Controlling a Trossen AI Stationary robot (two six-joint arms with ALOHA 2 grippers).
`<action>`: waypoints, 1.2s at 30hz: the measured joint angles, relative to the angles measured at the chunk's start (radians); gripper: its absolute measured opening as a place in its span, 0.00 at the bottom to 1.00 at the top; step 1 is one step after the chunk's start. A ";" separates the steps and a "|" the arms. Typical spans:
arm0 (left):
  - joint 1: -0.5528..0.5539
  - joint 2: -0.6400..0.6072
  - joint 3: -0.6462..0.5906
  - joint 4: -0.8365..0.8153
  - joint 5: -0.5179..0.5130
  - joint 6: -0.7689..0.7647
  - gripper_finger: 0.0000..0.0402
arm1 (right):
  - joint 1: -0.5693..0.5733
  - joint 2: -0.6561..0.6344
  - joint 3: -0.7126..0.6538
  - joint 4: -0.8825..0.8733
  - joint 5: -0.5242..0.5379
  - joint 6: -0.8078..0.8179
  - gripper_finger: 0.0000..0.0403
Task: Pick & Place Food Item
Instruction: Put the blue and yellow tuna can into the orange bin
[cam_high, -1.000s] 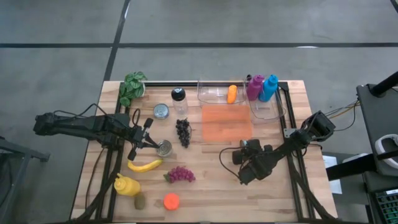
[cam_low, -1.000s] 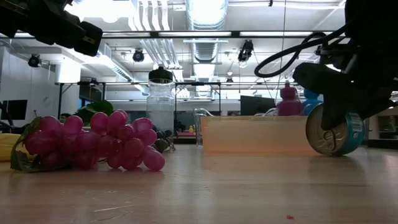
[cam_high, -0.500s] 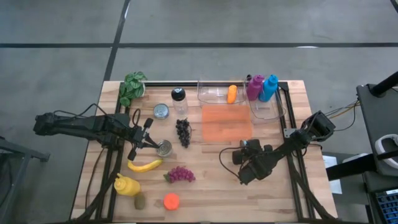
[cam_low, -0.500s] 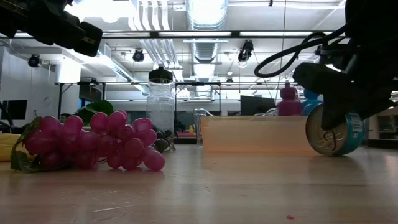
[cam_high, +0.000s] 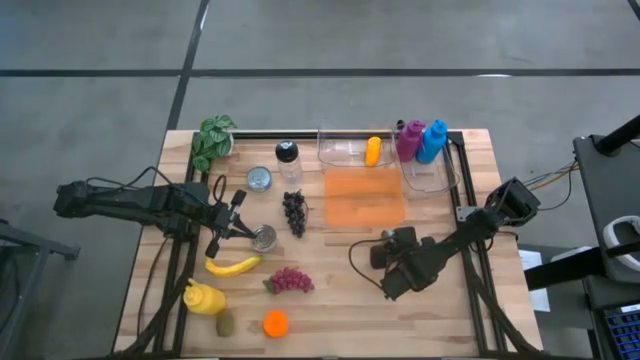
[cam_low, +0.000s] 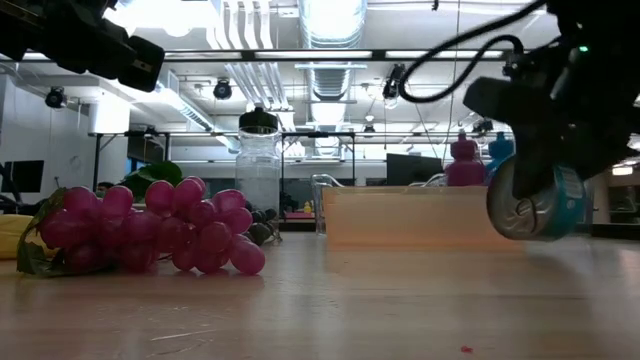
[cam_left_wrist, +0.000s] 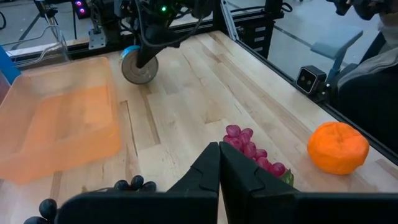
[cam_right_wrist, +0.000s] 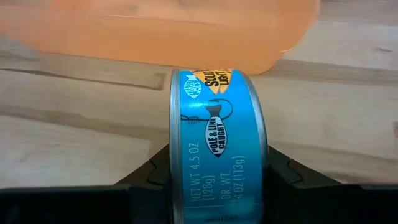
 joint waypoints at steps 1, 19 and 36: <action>0.000 0.000 0.000 0.000 0.000 0.000 0.02 | 0.000 0.000 0.011 -0.001 0.000 -0.002 0.32; 0.000 0.000 0.000 -0.042 0.000 0.000 0.02 | -0.003 -0.001 0.299 -0.014 0.044 -0.337 0.32; 0.000 0.000 0.000 -0.044 0.000 0.000 0.02 | -0.295 -0.003 0.395 -0.316 0.150 -0.442 0.32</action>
